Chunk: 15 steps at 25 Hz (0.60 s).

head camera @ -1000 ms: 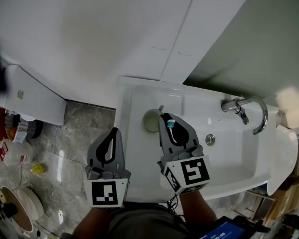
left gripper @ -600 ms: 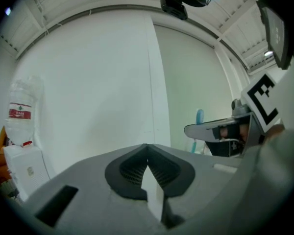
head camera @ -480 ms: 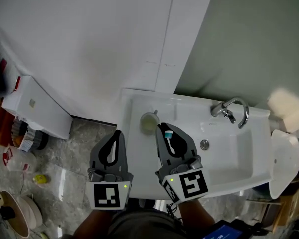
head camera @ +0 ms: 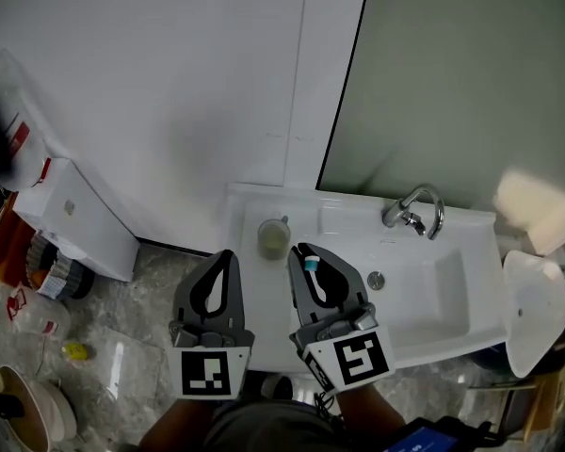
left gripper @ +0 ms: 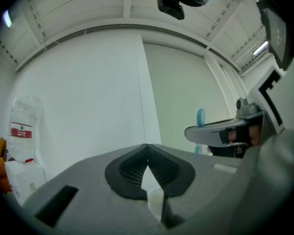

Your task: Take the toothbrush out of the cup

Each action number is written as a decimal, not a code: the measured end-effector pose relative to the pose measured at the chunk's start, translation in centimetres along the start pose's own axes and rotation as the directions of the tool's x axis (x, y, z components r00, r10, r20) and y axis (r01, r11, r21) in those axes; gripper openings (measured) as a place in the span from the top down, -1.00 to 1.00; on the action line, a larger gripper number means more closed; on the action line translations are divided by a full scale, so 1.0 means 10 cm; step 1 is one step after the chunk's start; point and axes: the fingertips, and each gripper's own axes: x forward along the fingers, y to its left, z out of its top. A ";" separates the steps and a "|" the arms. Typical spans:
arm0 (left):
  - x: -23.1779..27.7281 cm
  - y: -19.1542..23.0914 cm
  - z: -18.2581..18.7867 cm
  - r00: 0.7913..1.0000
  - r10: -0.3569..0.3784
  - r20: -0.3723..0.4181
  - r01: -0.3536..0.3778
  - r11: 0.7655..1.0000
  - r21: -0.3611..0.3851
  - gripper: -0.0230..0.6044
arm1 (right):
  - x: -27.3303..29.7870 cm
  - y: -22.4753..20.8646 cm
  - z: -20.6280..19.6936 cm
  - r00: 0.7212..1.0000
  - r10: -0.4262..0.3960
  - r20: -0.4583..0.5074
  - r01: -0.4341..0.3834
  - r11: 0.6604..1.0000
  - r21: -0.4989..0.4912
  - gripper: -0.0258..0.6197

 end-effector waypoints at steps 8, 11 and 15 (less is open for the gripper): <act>-0.12 -0.09 0.11 1.000 -0.001 0.025 0.001 1.000 0.000 0.88 | -0.15 0.05 0.11 1.000 0.000 0.025 0.001 0.999 -0.034 0.82; -0.12 -0.11 0.12 1.000 -0.006 0.030 0.006 1.000 0.002 0.88 | -0.18 0.05 0.09 1.000 -0.005 0.014 0.006 0.999 -0.036 0.82; -0.11 -0.15 0.12 1.000 -0.010 0.028 0.010 1.000 0.000 0.88 | -0.20 0.03 0.09 1.000 -0.004 0.014 0.005 1.000 -0.028 0.82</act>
